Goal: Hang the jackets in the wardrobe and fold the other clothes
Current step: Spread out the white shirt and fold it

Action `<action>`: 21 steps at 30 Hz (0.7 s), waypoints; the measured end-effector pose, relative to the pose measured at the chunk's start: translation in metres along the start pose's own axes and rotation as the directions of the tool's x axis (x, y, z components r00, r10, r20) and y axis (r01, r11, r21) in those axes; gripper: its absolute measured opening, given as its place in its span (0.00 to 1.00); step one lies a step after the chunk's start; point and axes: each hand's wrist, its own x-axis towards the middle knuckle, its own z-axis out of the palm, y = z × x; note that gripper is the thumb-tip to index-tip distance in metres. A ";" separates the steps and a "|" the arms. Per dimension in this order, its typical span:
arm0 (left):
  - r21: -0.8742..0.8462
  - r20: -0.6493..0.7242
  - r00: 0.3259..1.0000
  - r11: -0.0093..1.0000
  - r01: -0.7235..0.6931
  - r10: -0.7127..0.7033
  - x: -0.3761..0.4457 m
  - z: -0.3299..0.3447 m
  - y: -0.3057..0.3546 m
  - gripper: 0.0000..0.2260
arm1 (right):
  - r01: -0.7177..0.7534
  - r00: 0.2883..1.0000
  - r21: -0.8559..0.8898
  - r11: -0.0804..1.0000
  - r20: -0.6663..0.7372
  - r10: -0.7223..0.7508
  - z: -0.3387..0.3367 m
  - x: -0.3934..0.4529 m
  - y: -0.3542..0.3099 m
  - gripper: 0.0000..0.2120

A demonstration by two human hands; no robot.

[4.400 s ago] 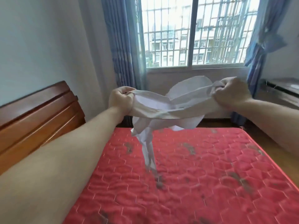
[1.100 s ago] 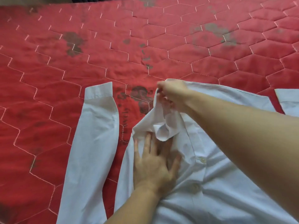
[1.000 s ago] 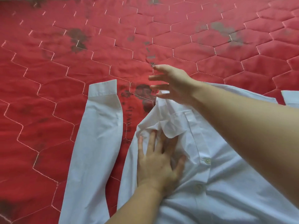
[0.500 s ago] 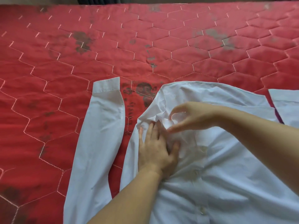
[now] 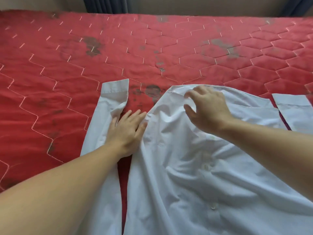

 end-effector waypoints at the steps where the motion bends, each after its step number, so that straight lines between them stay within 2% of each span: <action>1: 0.055 -0.014 1.000 0.998 0.012 -0.011 -0.003 0.000 -0.010 0.30 | 0.105 0.994 0.037 0.994 0.021 -0.106 0.004 0.001 -0.014 0.15; 2: 0.110 -0.037 0.999 0.994 0.014 -0.010 -0.007 0.001 -0.018 0.31 | 0.164 0.984 0.051 0.985 0.062 -0.167 0.011 0.004 -0.027 0.14; 4: 0.159 -0.096 0.995 0.987 0.013 0.002 -0.010 0.004 -0.026 0.31 | 0.174 0.976 0.053 0.983 0.121 -0.179 0.027 0.016 -0.045 0.15; 5: 0.164 -0.117 0.993 0.986 0.011 0.008 -0.009 0.006 -0.027 0.30 | 0.115 0.985 0.060 0.992 0.121 -0.122 0.031 0.025 -0.051 0.16; 7: 0.162 -0.144 0.989 0.987 0.004 0.019 -0.009 0.010 -0.027 0.28 | -0.107 0.986 0.056 0.993 0.137 0.099 0.031 0.044 -0.052 0.19; 9: 0.169 -0.172 0.985 0.986 0.002 0.027 -0.009 0.011 -0.030 0.26 | -0.336 0.919 0.067 0.940 0.242 0.311 0.018 0.064 -0.049 0.23; 11: 0.172 -0.174 0.984 0.985 0.005 0.026 -0.008 0.013 -0.031 0.24 | -0.462 0.818 0.060 0.885 0.414 0.399 0.006 0.080 -0.043 0.28; 13: 0.175 -0.181 0.983 0.985 0.003 0.029 -0.007 0.013 -0.031 0.23 | -0.413 0.748 -0.003 0.911 0.570 0.341 -0.001 0.096 -0.042 0.24; 15: 0.181 -0.183 0.983 0.983 -0.001 0.034 -0.007 0.013 -0.031 0.23 | -0.395 0.680 -0.013 0.919 0.668 0.302 0.000 0.112 -0.046 0.12; 16: 0.182 -0.183 0.983 0.983 0.000 0.034 -0.006 0.012 -0.031 0.23 | -0.439 0.667 0.032 0.898 0.682 0.301 0.002 0.119 -0.048 0.08; 19: 0.176 -0.183 0.982 0.984 -0.009 0.041 -0.007 0.013 -0.032 0.22 | -0.588 0.726 0.362 0.723 0.630 0.275 0.000 0.142 -0.055 0.03; 20: 0.173 -0.182 0.982 0.985 -0.012 0.044 -0.007 0.013 -0.032 0.22 | -0.579 0.746 0.412 0.704 0.616 0.254 0.000 0.147 -0.054 0.06; 21: 0.169 -0.182 0.982 0.985 -0.012 0.043 -0.006 0.013 -0.032 0.22 | -0.536 0.757 0.378 0.755 0.610 0.232 0.000 0.149 -0.051 0.11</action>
